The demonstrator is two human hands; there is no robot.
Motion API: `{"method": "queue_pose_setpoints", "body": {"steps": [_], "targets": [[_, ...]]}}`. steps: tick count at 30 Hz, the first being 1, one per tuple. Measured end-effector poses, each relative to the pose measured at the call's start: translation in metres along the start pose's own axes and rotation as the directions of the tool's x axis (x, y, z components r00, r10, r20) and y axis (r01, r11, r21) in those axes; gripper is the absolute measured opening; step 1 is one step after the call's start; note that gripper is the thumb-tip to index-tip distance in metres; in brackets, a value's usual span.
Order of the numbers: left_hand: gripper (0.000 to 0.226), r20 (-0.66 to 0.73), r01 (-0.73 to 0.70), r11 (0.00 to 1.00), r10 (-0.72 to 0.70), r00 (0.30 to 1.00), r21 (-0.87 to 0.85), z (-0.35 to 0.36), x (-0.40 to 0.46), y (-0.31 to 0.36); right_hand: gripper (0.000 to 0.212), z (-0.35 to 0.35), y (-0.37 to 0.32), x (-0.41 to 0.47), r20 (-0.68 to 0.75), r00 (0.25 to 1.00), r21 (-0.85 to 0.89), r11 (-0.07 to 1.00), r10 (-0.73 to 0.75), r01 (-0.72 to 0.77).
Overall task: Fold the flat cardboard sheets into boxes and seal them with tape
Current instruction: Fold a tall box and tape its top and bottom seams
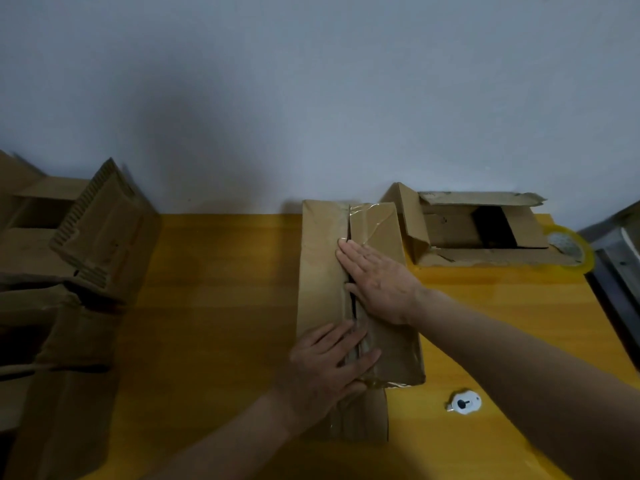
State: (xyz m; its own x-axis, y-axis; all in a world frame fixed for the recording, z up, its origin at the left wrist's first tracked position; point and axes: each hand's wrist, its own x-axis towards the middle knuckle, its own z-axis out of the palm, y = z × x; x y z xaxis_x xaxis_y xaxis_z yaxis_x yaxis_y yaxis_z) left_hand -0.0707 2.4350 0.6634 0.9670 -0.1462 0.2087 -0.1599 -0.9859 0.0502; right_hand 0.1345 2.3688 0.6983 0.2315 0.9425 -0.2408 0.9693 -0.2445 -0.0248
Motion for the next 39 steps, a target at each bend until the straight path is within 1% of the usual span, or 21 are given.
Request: {"method": "queue_pose_setpoints", "body": {"steps": [3, 6, 8, 10, 12, 13, 14, 15, 17, 18, 20, 22, 23, 25, 26, 29, 31, 33, 36, 39], "targets": [[0.044, 0.012, 0.029, 0.998, -0.028, 1.0, -0.057, -0.002, -0.002, 0.001, 0.063, -0.007, 0.014, 0.023, -0.008, 1.0, -0.071, 0.997, 0.017, -0.018], [0.042, -0.005, 0.069, 0.996, -0.07, 0.998, -0.062, -0.002, -0.005, 0.006, 0.066, -0.013, 0.029, 0.04, -0.029, 0.999, -0.134, 0.99, 0.033, -0.037], [0.041, -0.026, 0.088, 0.993, -0.09, 0.996, -0.082, -0.003, -0.005, 0.008, 0.068, -0.016, 0.032, 0.05, -0.058, 0.997, -0.137, 0.988, 0.058, -0.065], [0.039, -0.052, 0.091, 0.989, -0.098, 0.994, -0.114, -0.005, -0.004, 0.008, 0.069, -0.022, 0.035, 0.065, -0.102, 0.991, -0.032, 0.996, 0.085, -0.088], [0.036, -0.075, 0.101, 0.984, -0.113, 0.991, -0.148, -0.006, -0.003, 0.006, 0.06, -0.031, 0.043, 0.083, -0.159, 0.979, 0.195, 0.976, 0.124, -0.092], [0.036, -0.078, 0.114, 0.98, -0.128, 0.989, -0.161, -0.006, -0.003, 0.006, 0.052, -0.036, 0.051, 0.091, -0.157, 0.975, 0.301, 0.948, 0.16, -0.107], [0.038, -0.071, 0.135, 0.976, -0.149, 0.986, -0.17, -0.006, -0.002, 0.007, 0.047, -0.041, 0.059, 0.099, -0.118, 0.974, 0.35, 0.926, 0.195, -0.143], [0.043, -0.056, 0.158, 0.971, -0.17, 0.984, -0.179, -0.006, -0.002, 0.008, 0.048, -0.044, 0.065, 0.105, -0.074, 0.972, 0.348, 0.919, 0.222, -0.184], [0.049, -0.03, 0.194, 0.961, -0.204, 0.979, -0.198, -0.006, 0.0, 0.01, 0.06, -0.046, 0.069, 0.114, 0.006, 0.969, 0.284, 0.929, 0.246, -0.238], [0.05, -0.021, 0.206, 0.957, -0.215, 0.976, -0.204, -0.007, 0.0, 0.01, 0.065, -0.045, 0.067, 0.117, 0.022, 0.967, 0.242, 0.937, 0.254, -0.252], [0.051, -0.012, 0.235, 0.952, -0.242, 0.97, -0.195, -0.007, 0.0, 0.01, 0.072, -0.046, 0.056, 0.123, 0.018, 0.957, 0.17, 0.942, 0.289, -0.288], [0.054, -0.002, 0.258, 0.95, -0.262, 0.965, -0.176, -0.006, 0.0, 0.01, 0.074, -0.043, 0.044, 0.121, -0.03, 0.948, 0.078, 0.946, 0.317, -0.314], [0.055, -0.013, 0.271, 0.946, -0.277, 0.961, -0.179, -0.005, 0.001, 0.011, 0.076, -0.037, 0.041, 0.116, -0.067, 0.945, 0.022, 0.947, 0.32, -0.319], [0.056, -0.058, 0.29, 0.935, -0.308, 0.95, -0.204, -0.003, 0.002, 0.012, 0.084, -0.025, 0.032, 0.096, -0.071, 0.947, -0.107, 0.941, 0.314, -0.321], [0.056, -0.087, 0.3, 0.929, -0.324, 0.942, -0.215, -0.002, 0.004, 0.012, 0.086, -0.02, 0.028, 0.083, -0.068, 0.952, -0.144, 0.942, 0.297, -0.304], [0.057, -0.154, 0.361, 0.908, -0.395, 0.905, -0.211, 0.002, 0.005, 0.013, 0.087, -0.007, 0.01, 0.049, -0.032, 0.967, -0.137, 0.958, 0.252, -0.254], [0.064, -0.174, 0.419, 0.883, -0.456, 0.873, -0.212, 0.003, 0.005, 0.013, 0.087, -0.001, -0.005, 0.028, 0.001, 0.972, -0.092, 0.968, 0.234, -0.233], [0.079, -0.152, 0.479, 0.852, -0.513, 0.845, -0.21, 0.001, 0.005, 0.015, 0.085, 0.005, -0.021, 0.007, 0.023, 0.976, -0.026, 0.976, 0.219, -0.218], [0.104, -0.04, 0.547, 0.816, -0.562, 0.826, -0.188, -0.004, 0.006, 0.016, 0.082, 0.013, -0.047, -0.025, 0.02, 0.979, 0.058, 0.978, 0.201, -0.202], [0.119, 0.087, 0.615, 0.772, -0.61, 0.788, -0.16, -0.008, 0.007, 0.018, 0.083, 0.02, -0.069, -0.058, -0.01, 0.985, 0.134, 0.976, 0.172, -0.169]]}}
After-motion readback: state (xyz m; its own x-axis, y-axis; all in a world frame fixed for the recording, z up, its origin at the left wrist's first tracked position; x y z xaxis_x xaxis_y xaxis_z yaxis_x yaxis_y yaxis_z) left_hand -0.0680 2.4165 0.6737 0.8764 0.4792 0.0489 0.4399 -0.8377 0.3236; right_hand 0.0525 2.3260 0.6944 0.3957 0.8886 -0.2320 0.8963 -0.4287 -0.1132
